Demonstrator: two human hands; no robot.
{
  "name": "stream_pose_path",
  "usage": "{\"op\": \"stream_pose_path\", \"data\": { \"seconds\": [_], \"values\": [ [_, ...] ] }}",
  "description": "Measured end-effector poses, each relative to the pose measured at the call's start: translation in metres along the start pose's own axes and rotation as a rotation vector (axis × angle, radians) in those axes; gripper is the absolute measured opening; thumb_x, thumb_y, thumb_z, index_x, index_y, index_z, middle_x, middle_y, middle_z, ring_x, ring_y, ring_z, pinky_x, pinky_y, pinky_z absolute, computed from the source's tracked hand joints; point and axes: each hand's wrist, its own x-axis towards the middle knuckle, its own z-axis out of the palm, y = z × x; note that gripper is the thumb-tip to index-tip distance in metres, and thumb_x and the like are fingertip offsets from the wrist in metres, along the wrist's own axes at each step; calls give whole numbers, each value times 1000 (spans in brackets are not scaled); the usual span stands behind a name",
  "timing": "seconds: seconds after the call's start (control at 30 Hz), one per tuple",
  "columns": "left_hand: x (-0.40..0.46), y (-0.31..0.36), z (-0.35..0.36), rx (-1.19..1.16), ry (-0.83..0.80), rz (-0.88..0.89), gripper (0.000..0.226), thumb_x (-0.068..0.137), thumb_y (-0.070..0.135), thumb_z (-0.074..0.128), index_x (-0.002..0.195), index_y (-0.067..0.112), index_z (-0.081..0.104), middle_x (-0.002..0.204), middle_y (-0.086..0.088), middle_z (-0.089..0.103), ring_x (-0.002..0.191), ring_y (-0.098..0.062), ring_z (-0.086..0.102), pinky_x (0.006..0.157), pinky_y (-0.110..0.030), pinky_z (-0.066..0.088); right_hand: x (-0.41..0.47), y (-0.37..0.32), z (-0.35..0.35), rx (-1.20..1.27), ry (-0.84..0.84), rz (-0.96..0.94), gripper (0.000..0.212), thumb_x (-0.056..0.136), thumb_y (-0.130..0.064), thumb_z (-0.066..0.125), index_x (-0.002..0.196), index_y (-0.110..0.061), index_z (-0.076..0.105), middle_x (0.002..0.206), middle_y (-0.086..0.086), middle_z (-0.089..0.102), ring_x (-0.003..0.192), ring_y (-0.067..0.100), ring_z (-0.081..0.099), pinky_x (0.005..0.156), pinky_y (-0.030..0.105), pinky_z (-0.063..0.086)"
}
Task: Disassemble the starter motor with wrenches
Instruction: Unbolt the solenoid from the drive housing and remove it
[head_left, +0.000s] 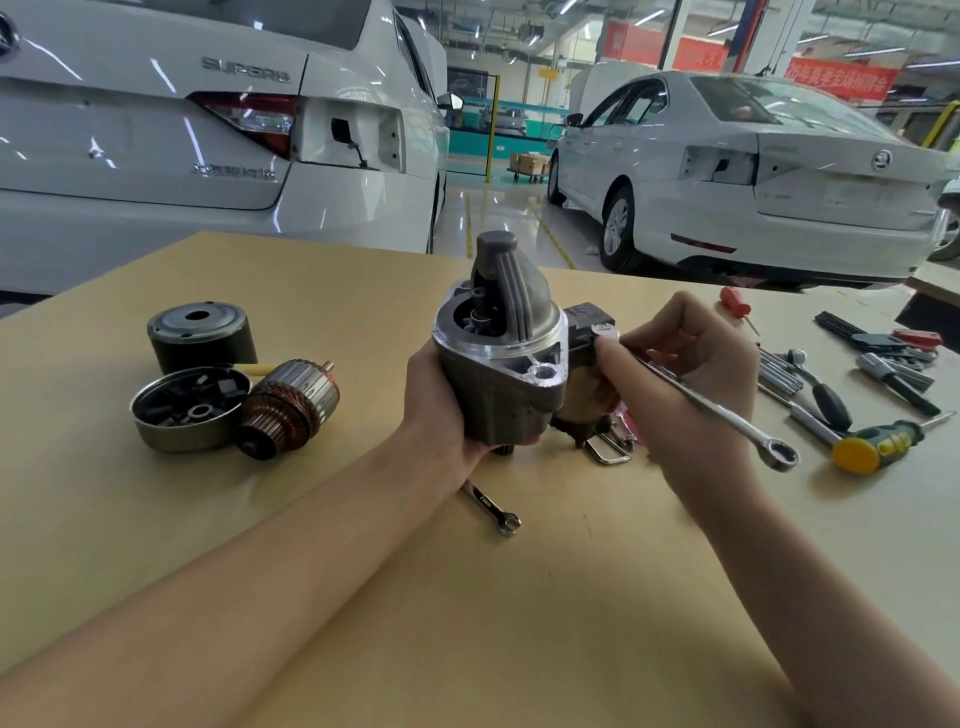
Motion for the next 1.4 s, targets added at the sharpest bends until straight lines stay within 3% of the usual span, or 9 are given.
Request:
{"op": "stream_pose_path", "data": {
  "seconds": [0.13,0.23,0.47,0.67,0.8,0.93,1.07,1.27,1.4],
  "values": [
    [-1,0,1,2,9,0,40,96,33,37,92,16,73,85,-4,76,71,-19,74,57,-31,59,-1,-2,2,-95,11,-38,24,77,9,66,65,9,45,61,15,57,44,2,53,44,25,44],
    [-1,0,1,23,9,-1,40,96,34,37,92,16,72,83,-4,76,69,-18,74,57,-31,60,2,-1,0,-52,7,17,26,77,10,66,62,3,46,56,17,54,46,12,56,44,27,46],
    [-2,2,1,66,20,-17,40,96,34,36,93,16,71,78,-3,75,62,-18,71,51,-28,56,21,4,-13,648,-156,716,20,73,1,54,74,-15,43,56,-1,47,41,7,40,40,17,34],
    [-2,3,2,81,21,-10,40,96,34,34,98,15,70,74,-3,73,57,-19,68,47,-27,53,25,4,-14,499,-155,656,11,90,-8,54,101,-9,59,60,-1,52,41,8,42,37,16,33],
    [-2,3,2,74,26,-15,39,96,34,35,93,16,70,73,-2,73,58,-18,69,48,-27,54,26,2,-15,705,-79,755,20,98,-16,47,81,-12,57,58,-3,53,41,3,44,34,12,33],
    [-2,3,2,49,22,-19,39,96,35,38,92,16,71,78,-3,75,63,-17,72,53,-28,57,28,1,-17,710,40,601,25,94,-7,51,70,-13,49,52,-2,52,38,4,41,35,14,33],
    [-3,2,2,50,11,-9,40,97,34,37,94,15,71,80,-3,76,66,-18,73,55,-31,59,22,0,-19,548,-54,326,36,82,2,65,58,-19,50,54,4,60,39,11,52,41,19,42],
    [-3,2,1,51,9,-8,41,97,34,36,93,15,71,79,-4,76,65,-18,73,52,-31,57,13,-2,-14,271,-179,167,35,75,-2,69,54,-26,55,52,4,61,41,19,56,41,23,45],
    [-3,2,1,77,10,-10,42,96,36,35,94,15,71,76,-4,75,61,-18,72,49,-30,55,5,-3,-9,34,-70,87,32,77,-7,73,59,-22,52,56,11,59,48,33,62,40,28,46]
  ]
}}
